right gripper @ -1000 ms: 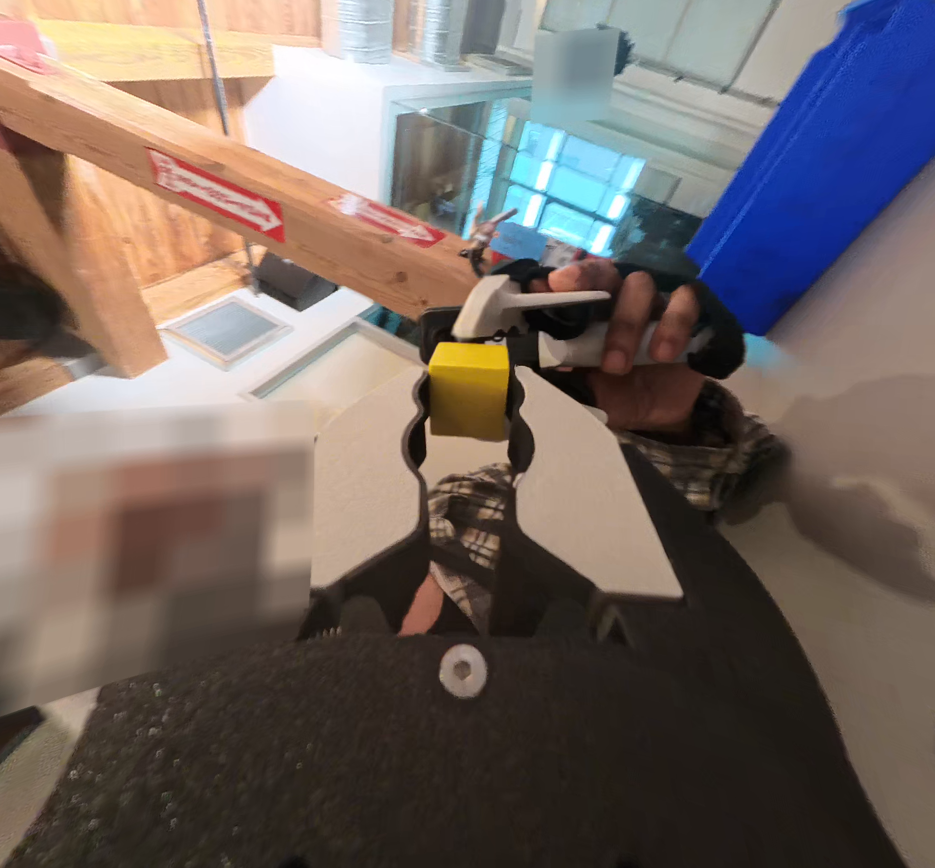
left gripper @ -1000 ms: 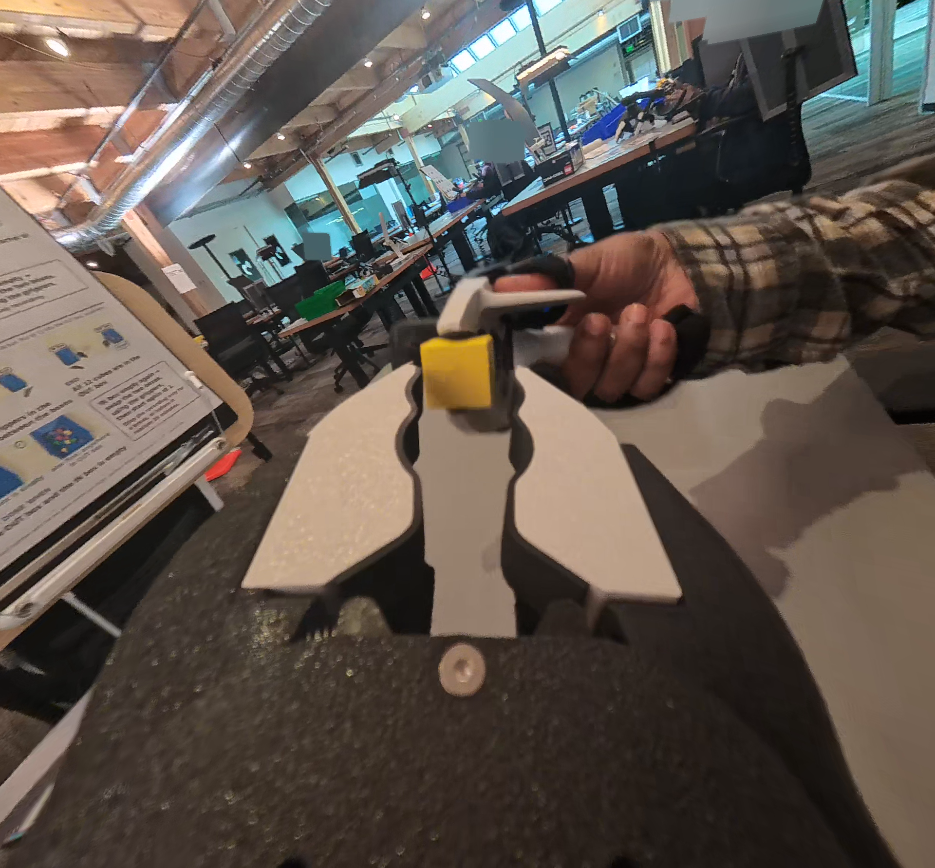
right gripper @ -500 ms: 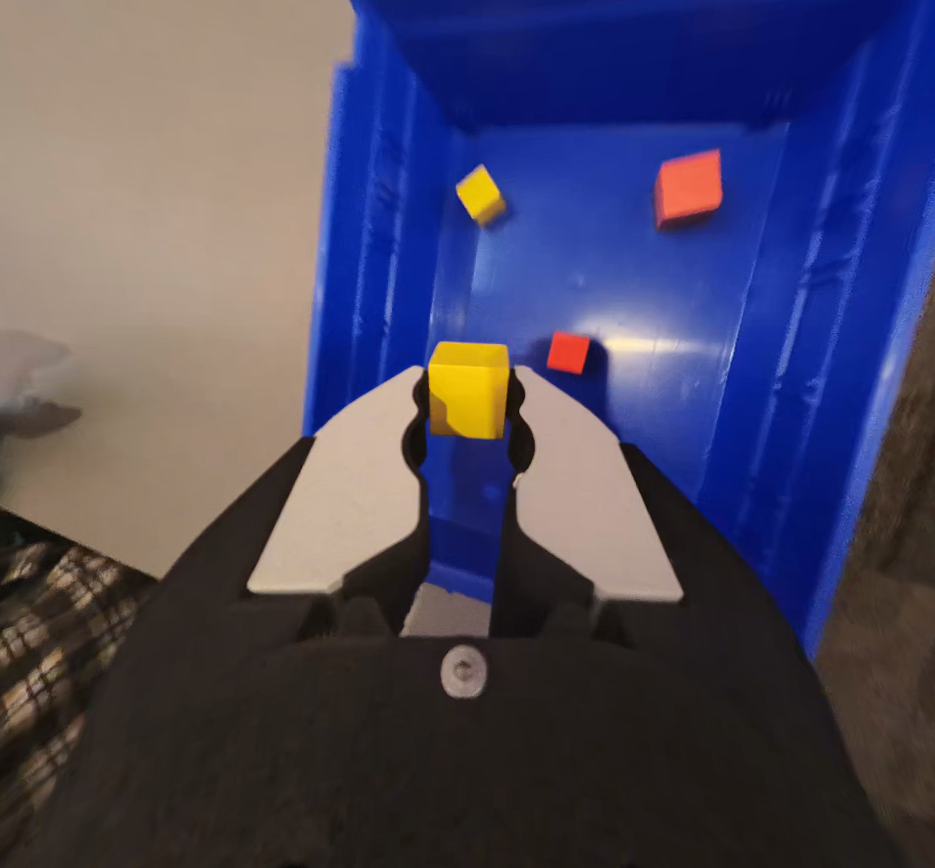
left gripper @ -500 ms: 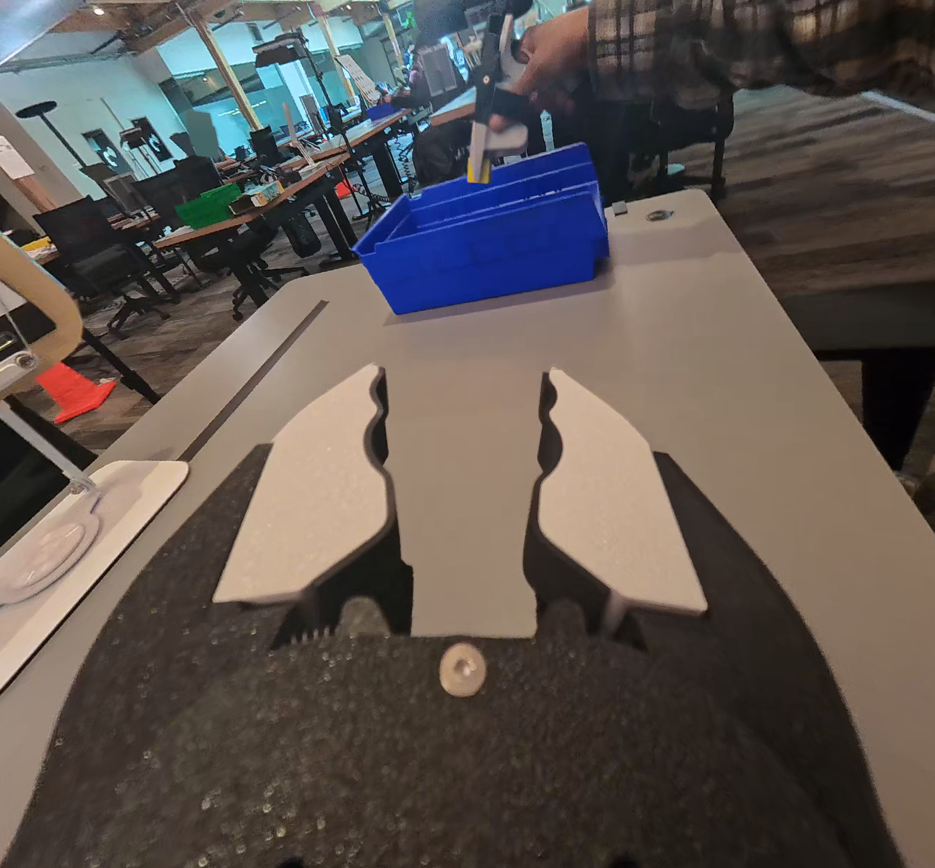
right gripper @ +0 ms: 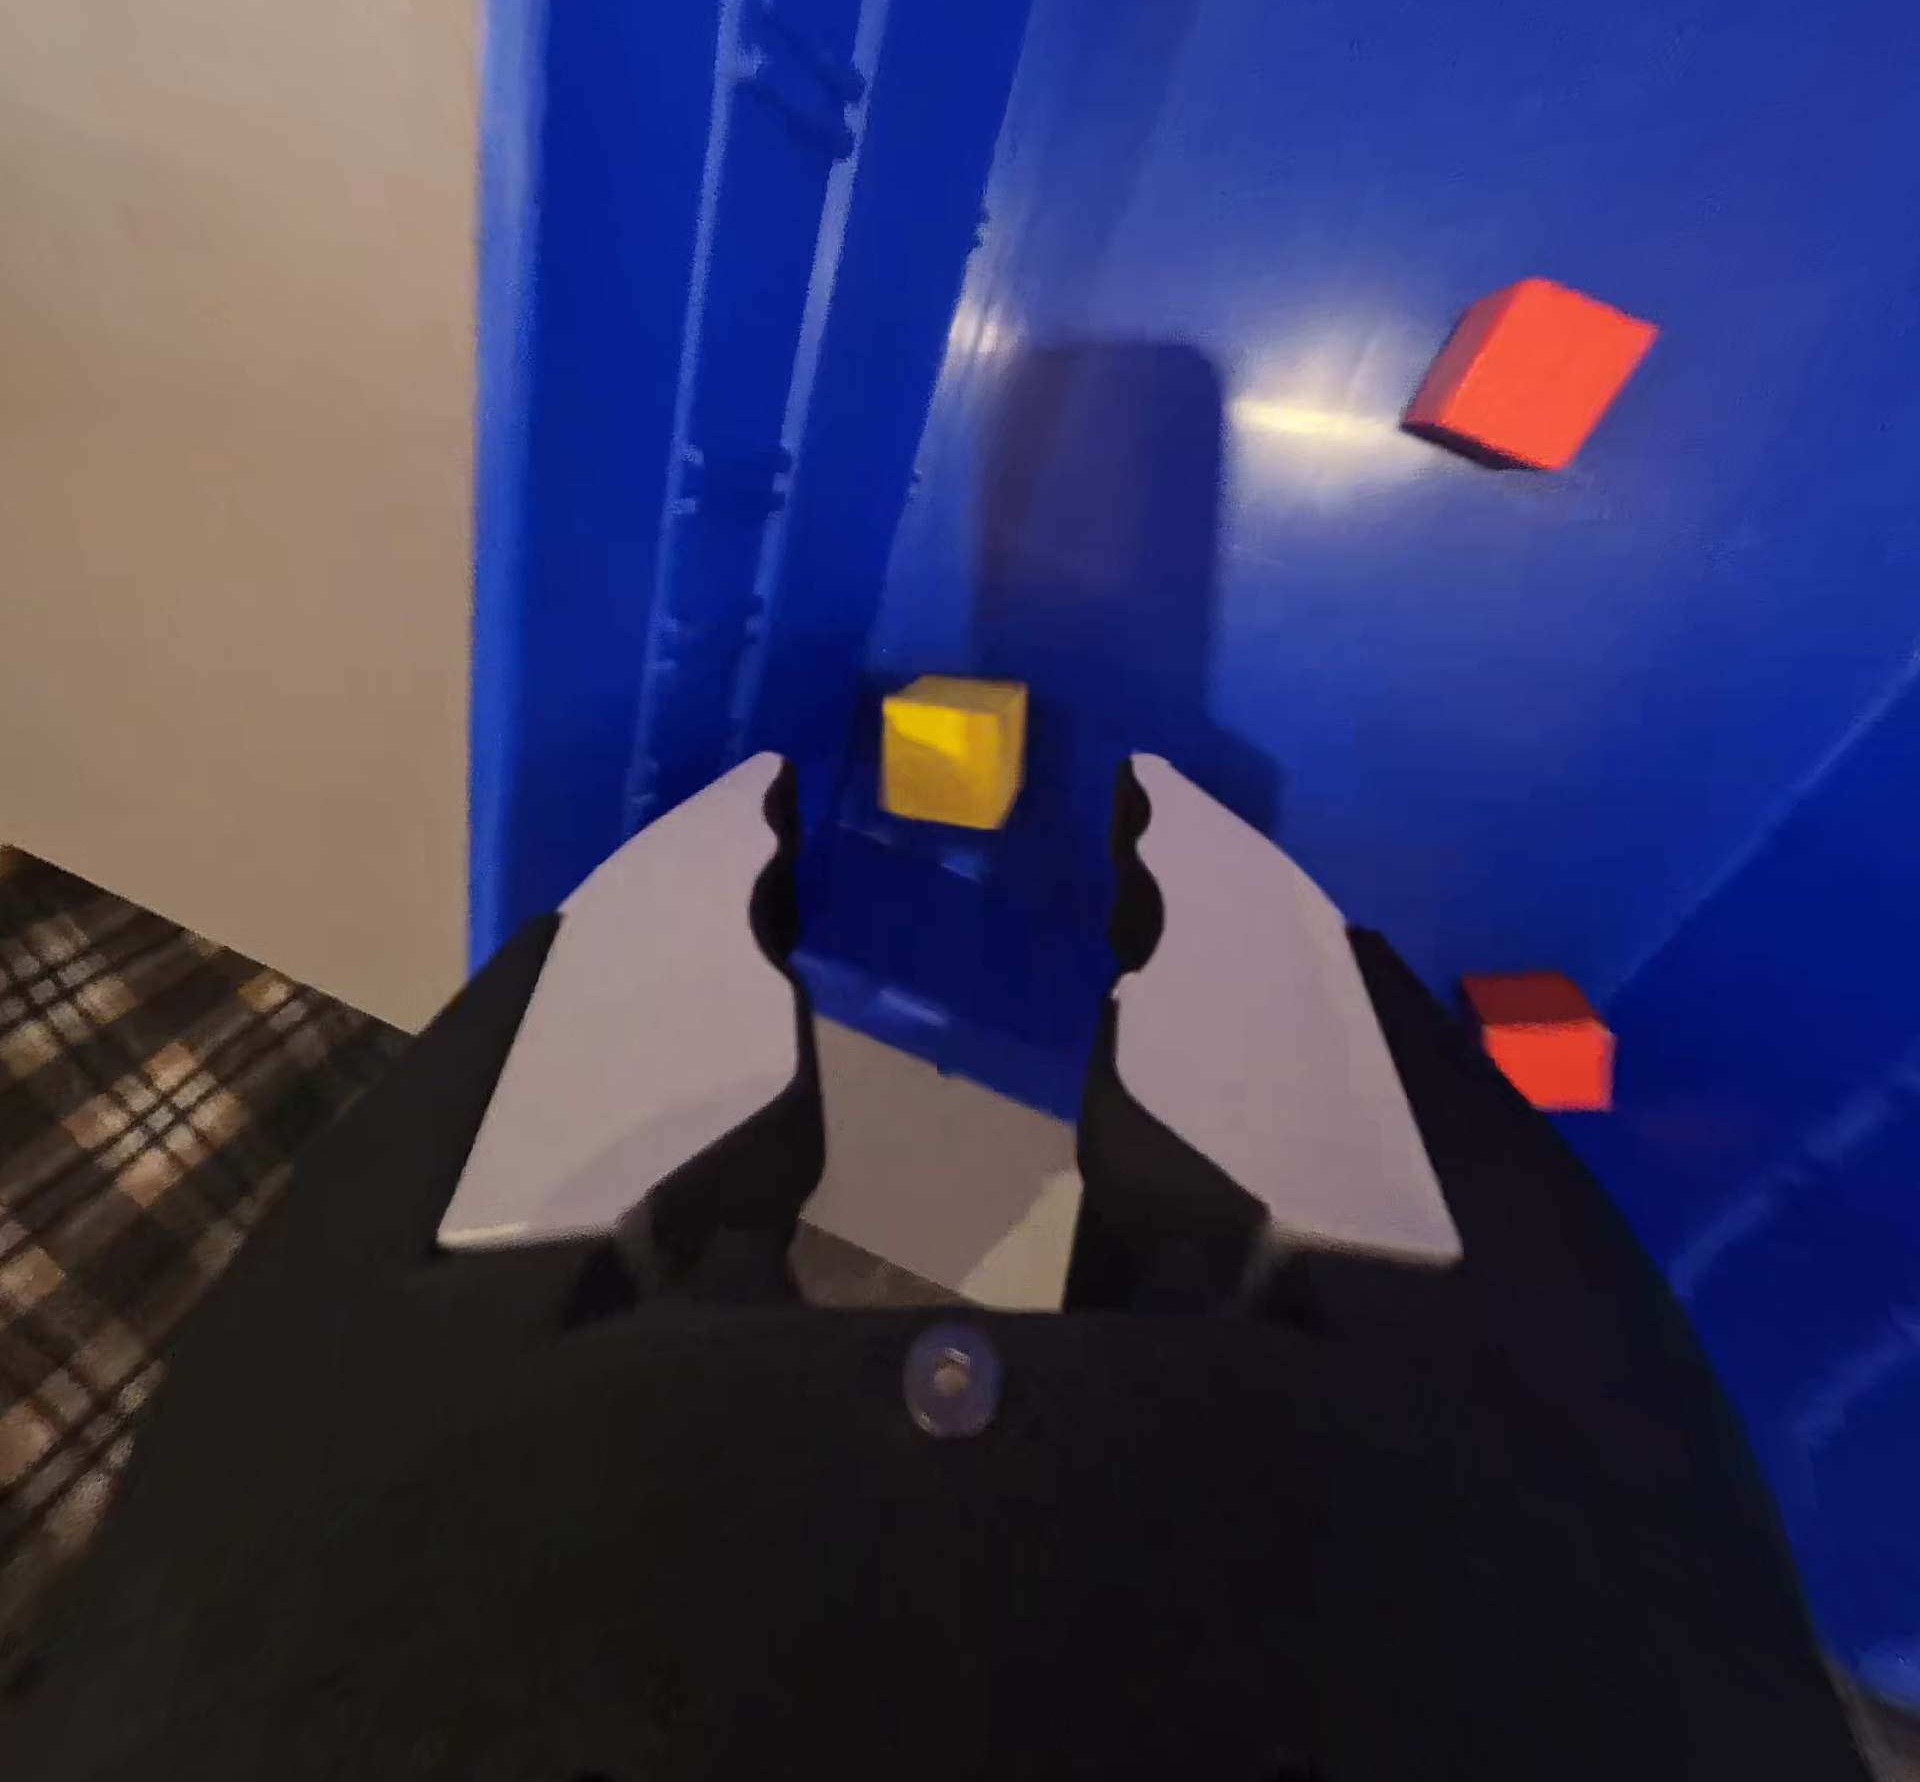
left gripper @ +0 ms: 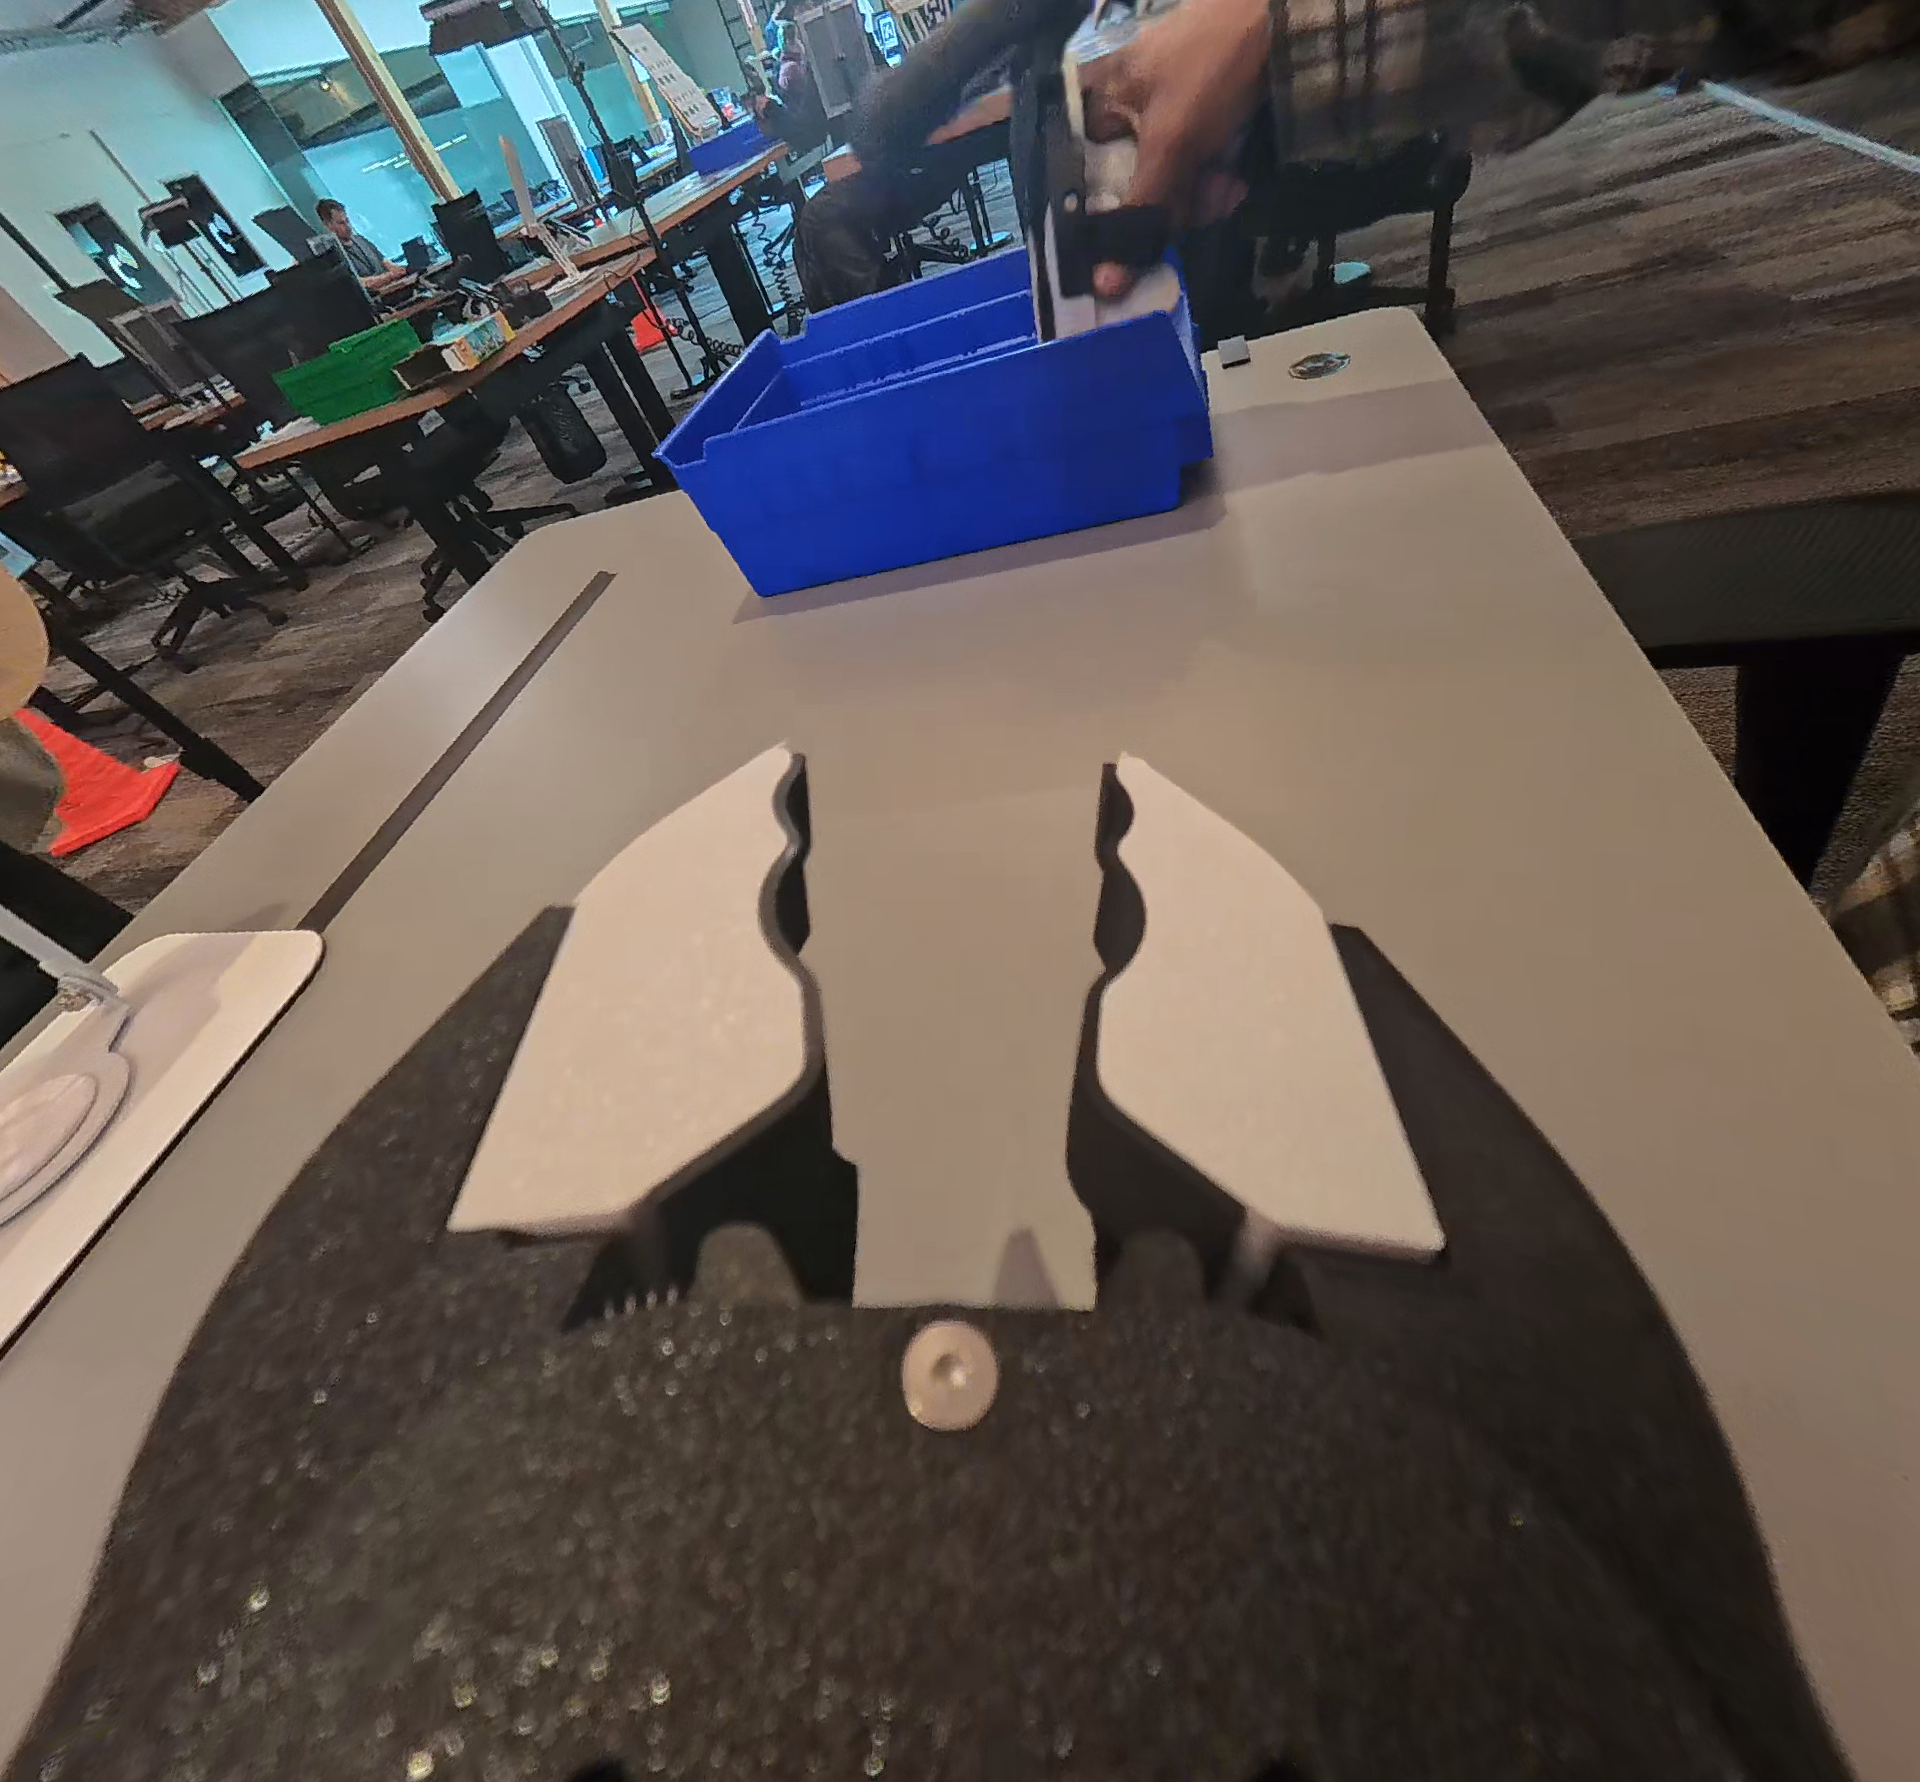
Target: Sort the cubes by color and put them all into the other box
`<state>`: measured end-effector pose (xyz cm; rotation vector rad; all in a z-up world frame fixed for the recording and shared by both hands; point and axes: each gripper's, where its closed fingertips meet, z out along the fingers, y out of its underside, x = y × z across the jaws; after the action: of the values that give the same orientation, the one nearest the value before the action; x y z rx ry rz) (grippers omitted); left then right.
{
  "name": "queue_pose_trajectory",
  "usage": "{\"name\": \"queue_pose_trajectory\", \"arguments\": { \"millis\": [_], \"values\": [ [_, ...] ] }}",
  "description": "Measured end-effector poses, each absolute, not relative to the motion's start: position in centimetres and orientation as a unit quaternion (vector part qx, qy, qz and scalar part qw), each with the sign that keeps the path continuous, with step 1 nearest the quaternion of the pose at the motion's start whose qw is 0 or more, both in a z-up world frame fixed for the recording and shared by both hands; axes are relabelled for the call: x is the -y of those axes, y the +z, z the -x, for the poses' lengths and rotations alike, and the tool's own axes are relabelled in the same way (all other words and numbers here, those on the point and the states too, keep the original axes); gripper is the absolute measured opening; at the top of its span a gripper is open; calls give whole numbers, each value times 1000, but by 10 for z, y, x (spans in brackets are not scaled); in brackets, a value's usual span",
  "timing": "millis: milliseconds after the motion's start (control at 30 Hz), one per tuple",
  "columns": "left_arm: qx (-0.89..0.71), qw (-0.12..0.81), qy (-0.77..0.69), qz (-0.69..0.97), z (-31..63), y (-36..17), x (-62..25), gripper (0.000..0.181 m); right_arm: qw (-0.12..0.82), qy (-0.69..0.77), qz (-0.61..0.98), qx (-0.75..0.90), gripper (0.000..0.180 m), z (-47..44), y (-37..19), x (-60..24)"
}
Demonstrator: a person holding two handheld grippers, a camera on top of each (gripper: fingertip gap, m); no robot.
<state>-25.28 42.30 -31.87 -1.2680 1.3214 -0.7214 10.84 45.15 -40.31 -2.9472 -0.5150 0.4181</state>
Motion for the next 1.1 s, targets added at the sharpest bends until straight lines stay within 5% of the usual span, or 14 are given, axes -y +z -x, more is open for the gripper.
{"name": "queue_pose_trajectory", "arguments": {
  "millis": [267, 400, 767, 1100],
  "values": [
    [-545, 560, -298, 548, 260, -311, -428, 56, 378, 170, 898, 149, 63, -87, -190, -481],
    [-526, 575, -264, 567, 274, -304, -431, 56, 493, 270, 800, 209, 63, -5, -138, -461],
    [-454, 556, -21, 696, 469, -280, -438, 59, 459, 554, 626, 301, 58, 206, -282, -454],
    [-385, 339, 117, 850, 739, -296, -397, 61, 433, 548, 629, 342, 55, 254, -339, -456]
  ]
}}
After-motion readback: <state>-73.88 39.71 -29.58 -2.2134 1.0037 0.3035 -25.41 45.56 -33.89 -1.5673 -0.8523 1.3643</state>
